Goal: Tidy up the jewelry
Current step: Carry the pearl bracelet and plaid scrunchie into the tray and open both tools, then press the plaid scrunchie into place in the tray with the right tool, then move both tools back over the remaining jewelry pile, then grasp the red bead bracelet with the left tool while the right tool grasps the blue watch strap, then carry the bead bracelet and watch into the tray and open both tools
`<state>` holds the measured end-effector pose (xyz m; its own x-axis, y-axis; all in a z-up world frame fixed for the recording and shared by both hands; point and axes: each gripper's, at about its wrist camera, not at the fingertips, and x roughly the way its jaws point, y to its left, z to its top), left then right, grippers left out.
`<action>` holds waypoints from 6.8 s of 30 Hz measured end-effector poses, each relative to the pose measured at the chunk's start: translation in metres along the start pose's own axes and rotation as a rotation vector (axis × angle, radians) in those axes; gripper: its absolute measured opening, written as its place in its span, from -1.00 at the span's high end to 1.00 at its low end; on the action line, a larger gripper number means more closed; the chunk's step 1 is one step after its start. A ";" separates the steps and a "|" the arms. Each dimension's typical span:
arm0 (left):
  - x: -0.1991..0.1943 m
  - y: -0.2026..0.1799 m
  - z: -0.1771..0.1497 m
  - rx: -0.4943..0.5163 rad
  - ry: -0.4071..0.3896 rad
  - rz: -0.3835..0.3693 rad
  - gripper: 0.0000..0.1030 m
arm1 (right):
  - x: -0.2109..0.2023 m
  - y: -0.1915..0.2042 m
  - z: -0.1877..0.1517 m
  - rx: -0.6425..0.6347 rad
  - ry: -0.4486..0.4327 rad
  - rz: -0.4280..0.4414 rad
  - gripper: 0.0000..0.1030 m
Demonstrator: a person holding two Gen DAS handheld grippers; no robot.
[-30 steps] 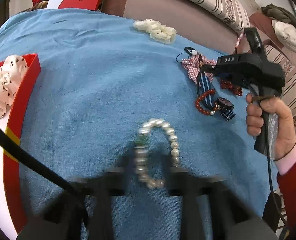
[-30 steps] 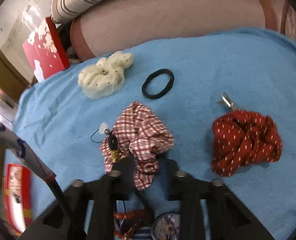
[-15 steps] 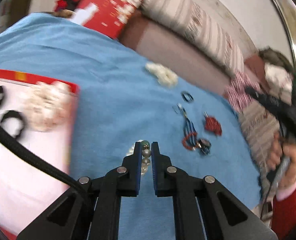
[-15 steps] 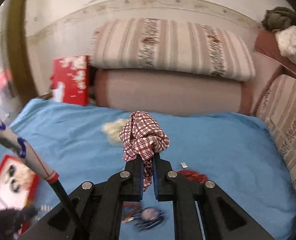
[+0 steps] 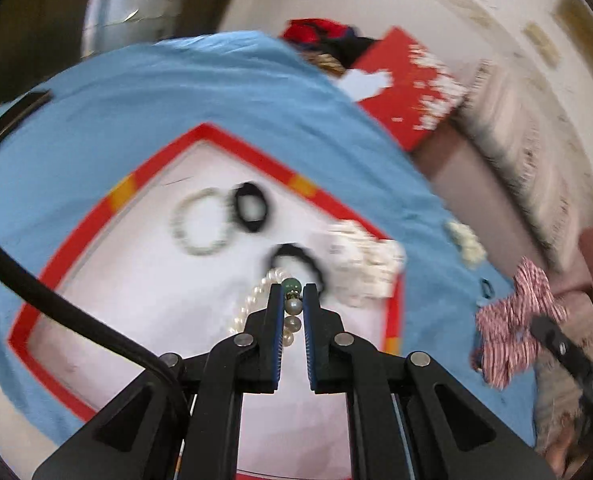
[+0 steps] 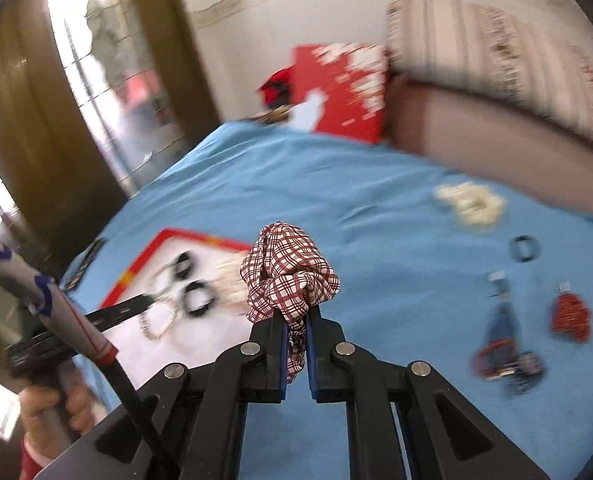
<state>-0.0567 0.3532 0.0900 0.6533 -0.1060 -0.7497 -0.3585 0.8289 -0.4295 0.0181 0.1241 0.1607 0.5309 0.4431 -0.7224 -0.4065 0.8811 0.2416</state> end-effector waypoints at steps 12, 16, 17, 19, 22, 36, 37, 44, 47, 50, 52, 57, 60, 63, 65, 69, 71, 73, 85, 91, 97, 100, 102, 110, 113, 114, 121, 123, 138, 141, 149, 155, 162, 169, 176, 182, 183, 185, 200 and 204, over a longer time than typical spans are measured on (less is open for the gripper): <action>0.011 0.056 0.010 -0.172 0.058 0.043 0.82 | 0.097 0.053 -0.039 0.059 0.229 0.145 0.84; 0.010 0.065 0.013 -0.207 0.048 0.055 0.79 | 0.107 0.049 -0.044 0.036 0.241 0.096 0.84; 0.009 0.066 0.013 -0.206 0.045 0.057 0.77 | 0.108 0.049 -0.045 0.021 0.243 0.079 0.84; 0.006 0.065 0.014 -0.203 0.031 0.063 0.60 | 0.111 0.047 -0.048 0.004 0.254 0.058 0.84; 0.002 0.062 0.014 -0.193 0.006 0.071 0.56 | 0.115 0.047 -0.050 -0.019 0.263 0.029 0.83; -0.011 0.026 0.014 -0.087 -0.085 0.060 0.33 | 0.077 0.042 -0.039 -0.063 0.160 -0.024 0.22; -0.010 0.024 0.013 -0.084 -0.080 0.062 0.33 | 0.076 0.042 -0.039 -0.071 0.160 -0.020 0.22; 0.001 0.022 0.009 -0.058 -0.036 0.126 0.33 | 0.096 0.062 -0.053 -0.162 0.235 0.007 0.22; 0.012 0.028 0.008 -0.068 0.014 0.141 0.33 | 0.114 0.069 -0.058 -0.182 0.273 -0.013 0.22; 0.017 0.034 0.008 -0.098 0.029 0.121 0.33 | 0.129 0.070 -0.054 -0.183 0.276 -0.028 0.23; 0.018 0.034 0.010 -0.105 0.025 0.114 0.33 | 0.135 0.068 -0.050 -0.161 0.278 -0.025 0.23; 0.017 0.028 0.014 -0.094 0.006 0.101 0.33 | 0.144 0.059 -0.038 -0.122 0.279 -0.007 0.22; 0.015 0.022 0.015 -0.081 -0.006 0.097 0.33 | 0.129 0.054 -0.036 -0.091 0.243 0.024 0.22; 0.009 0.014 0.014 -0.063 -0.033 0.088 0.33 | 0.103 0.039 -0.039 -0.052 0.204 0.043 0.22; 0.006 0.005 0.011 -0.044 -0.050 0.080 0.33 | 0.075 0.016 -0.046 -0.019 0.168 0.038 0.22; 0.001 -0.023 0.000 0.022 -0.053 0.061 0.33 | 0.023 -0.048 -0.065 0.061 0.118 -0.044 0.21; -0.003 -0.044 -0.012 0.070 -0.044 0.016 0.33 | -0.004 -0.091 -0.078 0.114 0.097 -0.105 0.19; -0.006 -0.068 -0.026 0.142 -0.039 -0.013 0.25 | -0.028 -0.133 -0.091 0.173 0.083 -0.164 0.15; 0.040 -0.196 -0.104 0.385 0.156 -0.132 0.21 | -0.103 -0.298 -0.133 0.449 -0.017 -0.272 0.15; 0.097 -0.259 -0.104 0.415 0.255 -0.178 0.21 | -0.079 -0.309 -0.119 0.422 -0.016 -0.202 0.14; 0.154 -0.307 -0.104 0.441 0.337 -0.195 0.21 | -0.048 -0.309 -0.122 0.367 0.052 -0.116 0.14; 0.179 -0.327 -0.105 0.447 0.381 -0.228 0.21 | -0.034 -0.296 -0.121 0.298 0.068 -0.124 0.14; 0.197 -0.342 -0.111 0.470 0.420 -0.242 0.21 | -0.025 -0.293 -0.121 0.279 0.081 -0.128 0.13; 0.226 -0.360 -0.122 0.497 0.486 -0.251 0.21 | -0.011 -0.299 -0.114 0.328 0.040 -0.113 0.36; 0.224 -0.357 -0.121 0.503 0.502 -0.231 0.95 | -0.014 -0.298 -0.113 0.340 0.055 -0.088 0.87; 0.223 -0.356 -0.121 0.505 0.499 -0.209 0.95 | -0.015 -0.298 -0.113 0.347 0.056 -0.073 0.88; 0.164 -0.327 -0.107 0.524 0.370 -0.170 0.95 | -0.049 -0.276 -0.113 0.281 0.016 -0.023 0.89; 0.144 -0.318 -0.104 0.536 0.335 -0.173 0.95 | -0.063 -0.267 -0.114 0.266 -0.012 -0.007 0.90; 0.025 -0.260 -0.090 0.526 0.120 -0.168 0.95 | -0.077 -0.246 -0.127 0.209 0.021 -0.057 0.03; 0.030 -0.256 -0.090 0.554 0.096 -0.084 0.95 | -0.064 -0.235 -0.131 0.136 0.064 -0.100 -0.01; 0.067 -0.249 -0.061 0.513 0.064 0.058 0.37 | -0.039 -0.232 -0.134 0.070 0.104 -0.195 -0.03; 0.055 -0.247 -0.109 0.550 0.154 -0.076 0.34 | -0.025 -0.243 -0.133 0.066 0.158 -0.201 -0.04; 0.091 -0.248 -0.174 0.586 0.325 -0.142 0.74 | -0.021 -0.236 -0.137 0.032 0.171 -0.155 0.49; 0.110 -0.255 -0.182 0.569 0.350 -0.179 0.74 | -0.035 -0.251 -0.132 0.108 0.146 -0.200 0.81; 0.119 -0.269 -0.186 0.593 0.325 -0.150 0.74 | -0.053 -0.287 -0.129 0.263 0.100 -0.194 0.81; 0.120 -0.273 -0.185 0.552 0.328 -0.183 0.38 | -0.054 -0.288 -0.128 0.292 0.087 -0.194 0.81; 0.120 -0.275 -0.186 0.559 0.324 -0.178 0.34 | -0.058 -0.289 -0.127 0.299 0.076 -0.191 0.81; 0.119 -0.280 -0.190 0.592 0.314 -0.173 0.25 | -0.064 -0.293 -0.126 0.316 0.053 -0.192 0.81; 0.073 -0.263 -0.175 0.568 0.209 -0.155 0.86 | -0.086 -0.291 -0.122 0.327 -0.043 -0.209 0.81; 0.032 -0.244 -0.160 0.537 0.152 -0.184 0.86 | -0.091 -0.279 -0.124 0.322 -0.059 -0.215 0.81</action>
<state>-0.0552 0.0599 0.0903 0.5555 -0.3197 -0.7676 0.1660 0.9472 -0.2743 -0.0092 -0.1824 0.0784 0.6240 0.2428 -0.7427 -0.0322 0.9577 0.2859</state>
